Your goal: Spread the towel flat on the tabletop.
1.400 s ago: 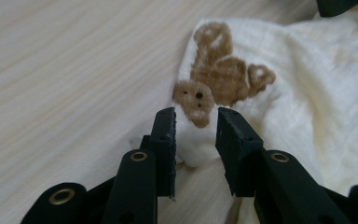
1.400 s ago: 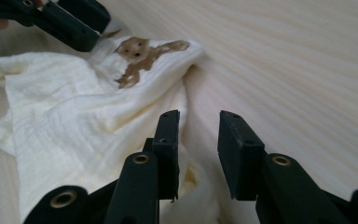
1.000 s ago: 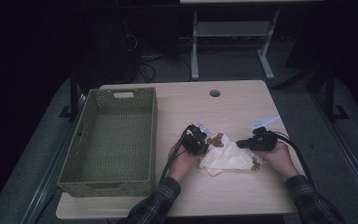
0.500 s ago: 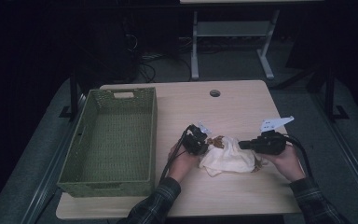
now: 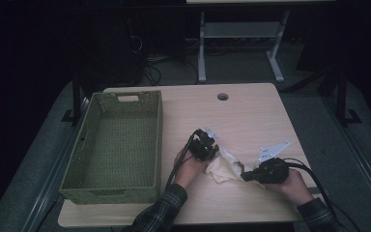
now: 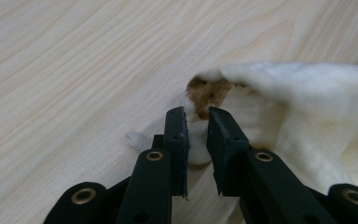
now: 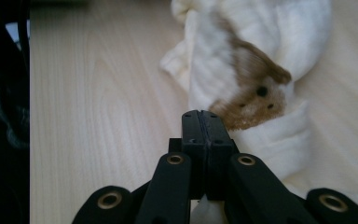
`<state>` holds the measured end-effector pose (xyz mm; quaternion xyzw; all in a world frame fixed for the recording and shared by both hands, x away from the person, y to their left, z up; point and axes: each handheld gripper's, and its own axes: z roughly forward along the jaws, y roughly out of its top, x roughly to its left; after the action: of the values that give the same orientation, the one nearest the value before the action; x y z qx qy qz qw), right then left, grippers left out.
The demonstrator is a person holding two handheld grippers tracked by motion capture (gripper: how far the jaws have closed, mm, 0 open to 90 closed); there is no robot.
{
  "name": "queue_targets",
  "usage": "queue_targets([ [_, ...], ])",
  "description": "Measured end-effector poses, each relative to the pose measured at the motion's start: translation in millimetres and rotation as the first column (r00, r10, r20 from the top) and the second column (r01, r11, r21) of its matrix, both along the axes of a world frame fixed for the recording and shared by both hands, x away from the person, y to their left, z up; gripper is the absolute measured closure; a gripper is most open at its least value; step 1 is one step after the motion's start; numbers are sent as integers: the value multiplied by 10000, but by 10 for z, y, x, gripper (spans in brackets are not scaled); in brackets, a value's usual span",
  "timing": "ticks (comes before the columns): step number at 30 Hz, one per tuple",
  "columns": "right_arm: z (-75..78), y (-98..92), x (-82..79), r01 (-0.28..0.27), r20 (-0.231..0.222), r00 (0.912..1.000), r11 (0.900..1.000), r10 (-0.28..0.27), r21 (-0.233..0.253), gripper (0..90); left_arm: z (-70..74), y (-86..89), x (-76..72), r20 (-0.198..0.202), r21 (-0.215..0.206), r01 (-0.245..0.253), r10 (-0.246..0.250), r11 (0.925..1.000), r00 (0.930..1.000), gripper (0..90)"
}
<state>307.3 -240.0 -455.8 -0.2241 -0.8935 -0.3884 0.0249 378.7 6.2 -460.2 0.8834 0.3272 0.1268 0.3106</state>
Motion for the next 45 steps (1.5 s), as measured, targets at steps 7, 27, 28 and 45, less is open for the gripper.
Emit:
queue_targets([
  [7,67,9,-61,-240,188,9995,9994,236,259,821,1,4,2,-21,-10,6,-6,10000,10000,769],
  [27,13,-34,563,1737,281,9843,9844,-1745,295,711,0,4,1,-13,12,-1,1,10000,10000,769],
  [28,-13,-22,570,1776,294,9836,9839,-1781,171,712,0,4,0,-7,18,1,-1,10000,10000,769],
  [45,51,-122,540,1916,536,9801,9815,-1912,-24,878,1,31,14,-221,-269,-37,31,9996,9998,752],
])
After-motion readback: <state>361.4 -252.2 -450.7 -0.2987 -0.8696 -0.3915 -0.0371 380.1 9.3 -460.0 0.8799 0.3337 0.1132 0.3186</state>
